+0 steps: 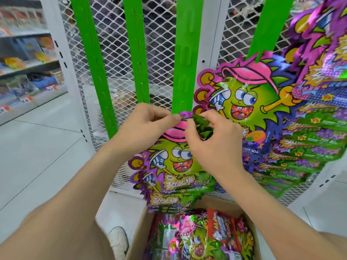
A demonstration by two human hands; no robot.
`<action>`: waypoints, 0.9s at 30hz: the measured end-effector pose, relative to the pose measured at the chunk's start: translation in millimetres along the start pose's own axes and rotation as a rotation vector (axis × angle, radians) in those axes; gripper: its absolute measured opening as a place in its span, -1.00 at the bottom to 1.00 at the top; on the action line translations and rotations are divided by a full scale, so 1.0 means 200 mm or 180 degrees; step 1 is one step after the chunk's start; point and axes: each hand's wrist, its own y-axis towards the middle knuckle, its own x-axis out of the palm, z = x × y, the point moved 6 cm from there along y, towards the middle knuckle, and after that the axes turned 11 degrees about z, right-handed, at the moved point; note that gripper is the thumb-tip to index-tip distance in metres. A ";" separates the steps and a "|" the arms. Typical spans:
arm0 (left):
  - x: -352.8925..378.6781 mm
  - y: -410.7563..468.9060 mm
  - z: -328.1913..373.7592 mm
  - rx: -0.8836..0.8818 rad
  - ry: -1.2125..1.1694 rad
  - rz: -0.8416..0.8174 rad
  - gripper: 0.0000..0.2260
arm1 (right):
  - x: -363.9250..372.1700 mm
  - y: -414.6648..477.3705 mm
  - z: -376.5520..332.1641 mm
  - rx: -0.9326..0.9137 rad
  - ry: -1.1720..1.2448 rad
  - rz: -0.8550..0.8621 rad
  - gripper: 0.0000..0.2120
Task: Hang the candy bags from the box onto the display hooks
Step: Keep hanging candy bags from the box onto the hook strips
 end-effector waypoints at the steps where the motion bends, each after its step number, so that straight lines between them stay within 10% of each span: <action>1: 0.01 0.00 0.00 0.0010 -0.0089 -0.0048 -0.62 | 0.00 0.00 0.00 0.0026 -0.0012 0.0030 -0.74; 16: 0.07 -0.01 -0.05 0.0113 0.0077 -0.0105 -0.65 | 0.03 -0.05 0.07 0.0103 -0.0436 -0.0786 -0.63; 27: 0.18 -0.32 -0.04 0.1659 0.2248 0.1880 -0.46 | -0.18 -0.18 0.16 0.0010 -0.0125 -0.1366 -0.83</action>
